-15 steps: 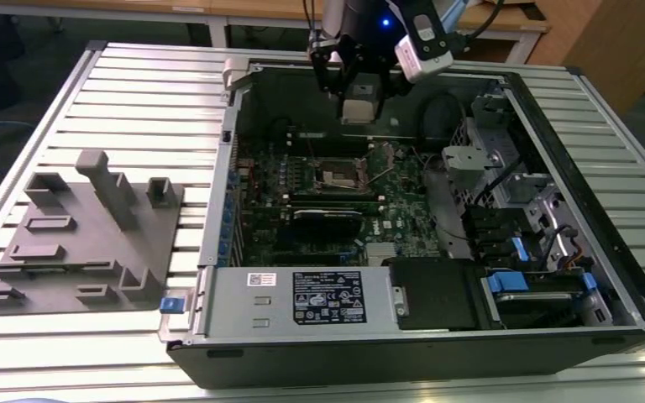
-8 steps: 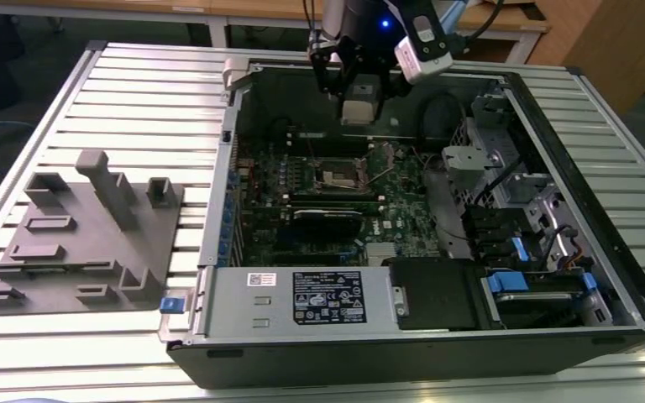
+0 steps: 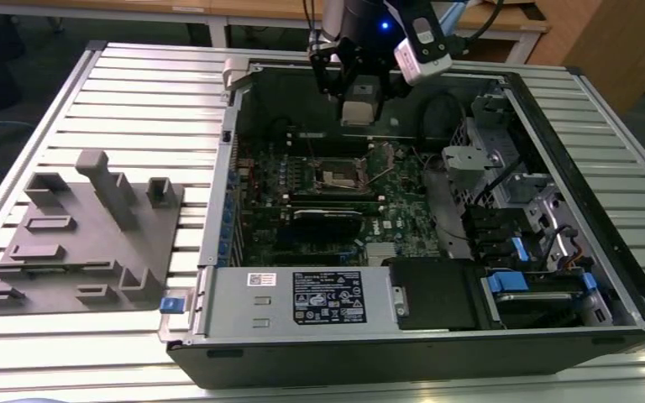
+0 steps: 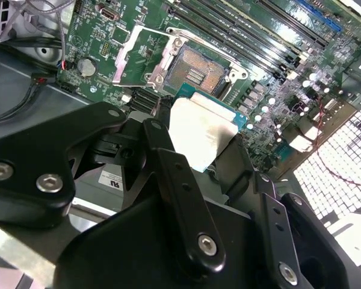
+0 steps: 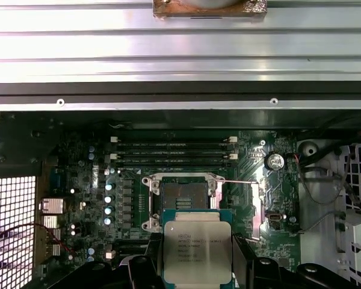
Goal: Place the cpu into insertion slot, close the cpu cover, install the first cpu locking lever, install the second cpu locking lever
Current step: 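Place the cpu into insertion slot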
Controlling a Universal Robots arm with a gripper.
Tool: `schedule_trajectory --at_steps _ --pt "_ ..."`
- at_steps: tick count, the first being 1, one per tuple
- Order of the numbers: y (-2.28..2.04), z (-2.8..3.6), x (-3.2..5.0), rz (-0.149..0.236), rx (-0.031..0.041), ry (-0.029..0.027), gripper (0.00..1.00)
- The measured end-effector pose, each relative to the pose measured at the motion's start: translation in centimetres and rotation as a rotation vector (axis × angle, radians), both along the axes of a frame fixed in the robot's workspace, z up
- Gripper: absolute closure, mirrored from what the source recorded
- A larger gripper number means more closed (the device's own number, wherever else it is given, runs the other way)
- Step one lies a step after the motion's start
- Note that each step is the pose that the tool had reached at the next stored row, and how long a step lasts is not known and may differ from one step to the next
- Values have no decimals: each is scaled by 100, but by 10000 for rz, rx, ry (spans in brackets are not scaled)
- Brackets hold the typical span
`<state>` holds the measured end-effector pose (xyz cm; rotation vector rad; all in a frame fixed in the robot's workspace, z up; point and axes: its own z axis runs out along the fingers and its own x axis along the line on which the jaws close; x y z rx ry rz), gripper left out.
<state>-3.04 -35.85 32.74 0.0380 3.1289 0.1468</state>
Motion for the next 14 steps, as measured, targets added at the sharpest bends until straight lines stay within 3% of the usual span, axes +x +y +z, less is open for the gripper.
schedule_trajectory --at_steps 14 --pt "0 -32 0 0 -1 -1 46"
